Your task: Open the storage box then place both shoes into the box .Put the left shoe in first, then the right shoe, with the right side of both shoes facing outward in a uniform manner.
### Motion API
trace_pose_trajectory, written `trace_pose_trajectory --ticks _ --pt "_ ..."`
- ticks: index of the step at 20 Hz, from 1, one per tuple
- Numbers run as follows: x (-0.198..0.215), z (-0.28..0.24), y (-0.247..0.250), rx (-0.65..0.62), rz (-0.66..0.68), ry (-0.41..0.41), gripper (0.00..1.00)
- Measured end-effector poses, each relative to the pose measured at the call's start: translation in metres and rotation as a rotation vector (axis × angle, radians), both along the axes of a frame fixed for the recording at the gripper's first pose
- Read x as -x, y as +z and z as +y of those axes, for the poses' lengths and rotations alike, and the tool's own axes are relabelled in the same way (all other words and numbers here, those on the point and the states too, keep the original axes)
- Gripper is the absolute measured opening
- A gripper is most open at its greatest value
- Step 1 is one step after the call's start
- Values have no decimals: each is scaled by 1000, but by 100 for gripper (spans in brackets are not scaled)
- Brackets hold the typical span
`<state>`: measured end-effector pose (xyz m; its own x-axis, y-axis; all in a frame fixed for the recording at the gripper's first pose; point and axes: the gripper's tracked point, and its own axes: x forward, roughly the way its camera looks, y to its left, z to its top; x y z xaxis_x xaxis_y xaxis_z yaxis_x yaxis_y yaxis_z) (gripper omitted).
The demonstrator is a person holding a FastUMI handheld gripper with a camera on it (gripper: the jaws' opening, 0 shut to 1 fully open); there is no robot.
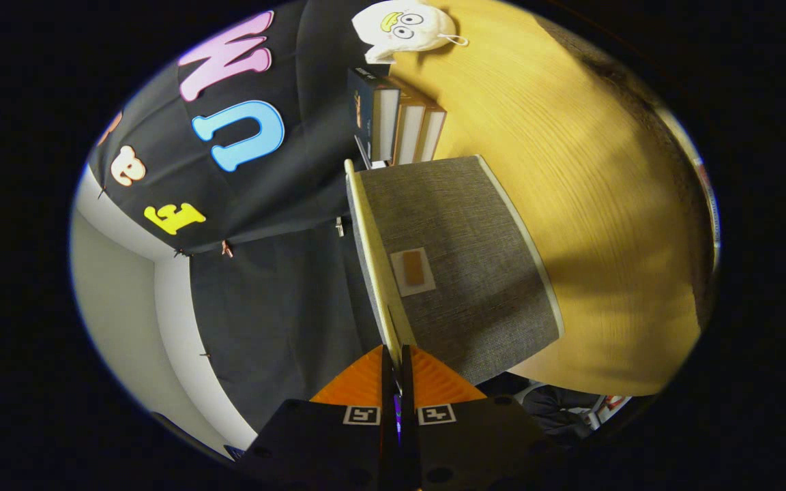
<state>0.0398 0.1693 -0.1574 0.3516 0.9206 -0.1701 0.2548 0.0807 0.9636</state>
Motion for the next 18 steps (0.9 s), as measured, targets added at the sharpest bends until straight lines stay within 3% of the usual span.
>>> trace_pose_trajectory --ticks 10,18 --pt "-14 35 102 -28 -142 -78 5" --pt "-24 137 167 21 -265 -34 5"
